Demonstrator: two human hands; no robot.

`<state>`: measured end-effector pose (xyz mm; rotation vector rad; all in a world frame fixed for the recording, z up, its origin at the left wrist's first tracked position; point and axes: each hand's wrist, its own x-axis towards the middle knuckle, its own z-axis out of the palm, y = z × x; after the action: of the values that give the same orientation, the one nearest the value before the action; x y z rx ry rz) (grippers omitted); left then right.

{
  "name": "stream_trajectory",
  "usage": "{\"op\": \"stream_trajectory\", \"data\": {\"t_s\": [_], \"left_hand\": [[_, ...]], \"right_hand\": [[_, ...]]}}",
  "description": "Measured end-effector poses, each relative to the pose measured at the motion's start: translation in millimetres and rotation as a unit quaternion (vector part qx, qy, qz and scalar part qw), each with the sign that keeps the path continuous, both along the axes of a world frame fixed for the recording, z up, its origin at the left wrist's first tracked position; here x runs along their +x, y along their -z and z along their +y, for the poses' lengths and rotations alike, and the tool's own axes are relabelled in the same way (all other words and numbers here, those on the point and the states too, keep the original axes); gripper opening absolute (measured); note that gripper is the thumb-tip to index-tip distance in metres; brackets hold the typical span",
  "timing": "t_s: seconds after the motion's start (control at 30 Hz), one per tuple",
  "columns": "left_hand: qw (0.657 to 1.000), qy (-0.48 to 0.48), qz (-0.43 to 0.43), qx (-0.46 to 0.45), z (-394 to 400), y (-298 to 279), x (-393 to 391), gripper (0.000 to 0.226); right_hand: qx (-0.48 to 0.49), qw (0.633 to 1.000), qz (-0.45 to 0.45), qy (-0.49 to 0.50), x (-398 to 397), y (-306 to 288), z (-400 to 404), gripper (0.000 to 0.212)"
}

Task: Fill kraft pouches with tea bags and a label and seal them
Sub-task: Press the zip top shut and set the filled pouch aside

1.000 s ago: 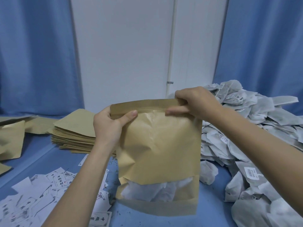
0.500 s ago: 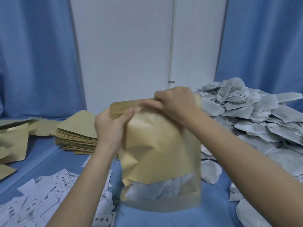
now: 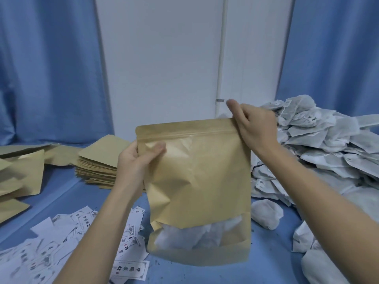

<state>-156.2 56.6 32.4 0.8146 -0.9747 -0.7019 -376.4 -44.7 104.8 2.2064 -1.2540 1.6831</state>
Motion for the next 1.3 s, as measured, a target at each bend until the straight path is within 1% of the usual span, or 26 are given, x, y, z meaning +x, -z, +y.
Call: {"op": "stream_trajectory", "data": {"t_s": [0.07,0.1,0.13,0.2,0.27,0.3,0.33,0.4,0.47,0.5,0.57,0.63,0.73,0.77,0.8,0.83,0.87,0.93,0.97,1.0,1.07,1.1,1.17,1.2,1.23,1.3], "left_hand": [[0.995,0.062,-0.03,0.077,3,22,4,0.065],[0.988,0.087,-0.054,0.119,5,33,3,0.075],[0.98,0.103,-0.077,0.15,6,44,2,0.074],[0.976,0.099,-0.086,0.172,7,57,1,0.059],[0.983,0.069,-0.052,0.164,5,60,2,0.055],[0.985,0.059,-0.027,0.162,4,58,2,0.056],[0.986,0.056,-0.006,0.16,2,54,2,0.054],[0.982,0.08,0.029,0.168,0,44,3,0.048],[0.969,0.158,0.061,0.177,3,32,9,0.042],[0.962,0.202,0.072,0.171,7,26,14,0.039],[0.955,0.243,0.102,0.135,15,21,28,0.036],[0.962,0.208,0.129,0.118,26,27,40,0.036],[0.953,0.173,0.238,0.072,40,50,59,0.027],[0.946,0.164,0.275,0.04,44,54,65,0.022],[0.941,0.139,0.307,0.008,46,57,73,0.022],[0.93,0.125,0.345,-0.02,49,57,81,0.03],[0.92,0.097,0.379,-0.037,50,55,93,0.037],[0.898,0.072,0.432,-0.039,55,47,115,0.044],[0.888,0.061,0.454,-0.031,59,45,126,0.046],[0.887,0.055,0.457,-0.016,59,47,139,0.046],[0.885,0.075,0.46,-0.001,58,50,159,0.041],[0.879,0.055,0.473,0.004,59,52,168,0.037],[0.896,0.003,0.442,0.044,50,62,176,0.034],[0.906,-0.025,0.415,0.075,46,66,178,0.039],[0.902,-0.005,0.423,0.087,42,66,178,0.043],[0.9,-0.013,0.419,0.118,28,68,175,0.047]], "right_hand": [[0.096,0.984,-0.112,-0.097,-6,16,1,0.035],[0.153,0.967,-0.142,-0.144,-9,28,4,0.035],[0.211,0.945,-0.151,-0.198,-14,43,7,0.041],[0.322,0.884,-0.155,-0.301,-25,80,11,0.045],[0.422,0.811,-0.159,-0.372,-34,116,16,0.043],[0.458,0.781,-0.168,-0.39,-36,131,18,0.044],[0.482,0.763,-0.18,-0.393,-36,141,20,0.045],[0.495,0.75,-0.212,-0.384,-32,153,22,0.046],[0.494,0.733,-0.259,-0.39,-24,153,23,0.043],[0.495,0.718,-0.28,-0.402,-19,151,24,0.04],[0.507,0.681,-0.312,-0.427,-5,146,28,0.034],[0.52,0.65,-0.337,-0.44,13,142,35,0.034],[0.53,0.615,-0.354,-0.465,61,131,44,0.041],[0.531,0.609,-0.345,-0.477,90,122,47,0.04],[0.533,0.603,-0.33,-0.494,127,107,53,0.037],[0.537,0.594,-0.307,-0.515,171,89,59,0.035],[0.548,0.578,-0.284,-0.534,218,70,68,0.037],[0.586,0.556,-0.225,-0.544,304,34,94,0.054],[0.596,0.55,-0.208,-0.547,332,28,104,0.061],[0.603,0.544,-0.21,-0.545,354,29,112,0.063],[0.632,0.529,-0.21,-0.526,379,37,120,0.062],[0.639,0.528,-0.212,-0.518,382,50,114,0.061],[0.643,0.561,-0.216,-0.475,380,76,92,0.055],[0.638,0.58,-0.22,-0.456,378,86,81,0.049],[0.629,0.602,-0.22,-0.44,375,94,71,0.042],[0.599,0.659,-0.197,-0.41,368,107,51,0.024]]}}
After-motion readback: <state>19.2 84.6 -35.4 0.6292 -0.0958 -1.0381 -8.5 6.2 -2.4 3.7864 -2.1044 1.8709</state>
